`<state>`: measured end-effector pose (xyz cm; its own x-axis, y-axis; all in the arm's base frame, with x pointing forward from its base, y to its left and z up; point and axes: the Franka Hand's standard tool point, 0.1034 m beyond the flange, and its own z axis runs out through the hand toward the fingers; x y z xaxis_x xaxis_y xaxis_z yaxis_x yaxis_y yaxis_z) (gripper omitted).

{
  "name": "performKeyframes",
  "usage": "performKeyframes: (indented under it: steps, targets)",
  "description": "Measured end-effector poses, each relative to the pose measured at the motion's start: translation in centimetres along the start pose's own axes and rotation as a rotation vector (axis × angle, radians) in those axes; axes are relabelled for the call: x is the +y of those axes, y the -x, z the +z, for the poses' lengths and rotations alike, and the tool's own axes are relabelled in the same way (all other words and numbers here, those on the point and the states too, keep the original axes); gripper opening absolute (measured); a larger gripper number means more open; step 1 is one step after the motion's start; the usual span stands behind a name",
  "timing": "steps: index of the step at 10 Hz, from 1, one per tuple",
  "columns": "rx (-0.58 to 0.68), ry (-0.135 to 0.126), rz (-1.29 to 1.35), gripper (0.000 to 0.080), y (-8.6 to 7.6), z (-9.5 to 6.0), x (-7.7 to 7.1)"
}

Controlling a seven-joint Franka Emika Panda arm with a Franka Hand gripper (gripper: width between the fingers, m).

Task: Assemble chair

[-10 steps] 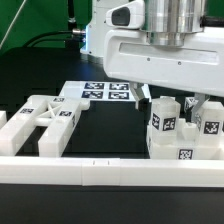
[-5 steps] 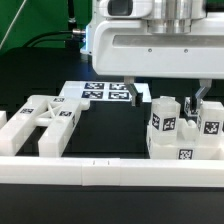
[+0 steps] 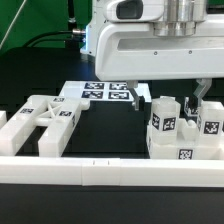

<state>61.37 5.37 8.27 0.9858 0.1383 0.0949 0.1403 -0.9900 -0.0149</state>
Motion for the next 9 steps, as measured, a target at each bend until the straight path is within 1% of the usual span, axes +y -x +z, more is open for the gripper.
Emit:
performKeyframes:
  steps: [2, 4, 5, 6, 7, 9]
  targets:
    - [-0.001, 0.005, -0.099, 0.0649, 0.0, -0.01, 0.2]
    - [0.0, 0.004, -0.076, 0.0382, -0.07, -0.04, 0.07]
    - [-0.001, 0.004, -0.071, 0.0382, -0.05, 0.01, 0.0]
    - [0.0, 0.004, -0.05, 0.0284, -0.05, 0.01, 0.04]
    - [-0.001, 0.004, -0.05, 0.0284, -0.05, 0.01, 0.05]
    - [0.0, 0.002, 0.089, 0.0284, -0.05, 0.02, 0.03]
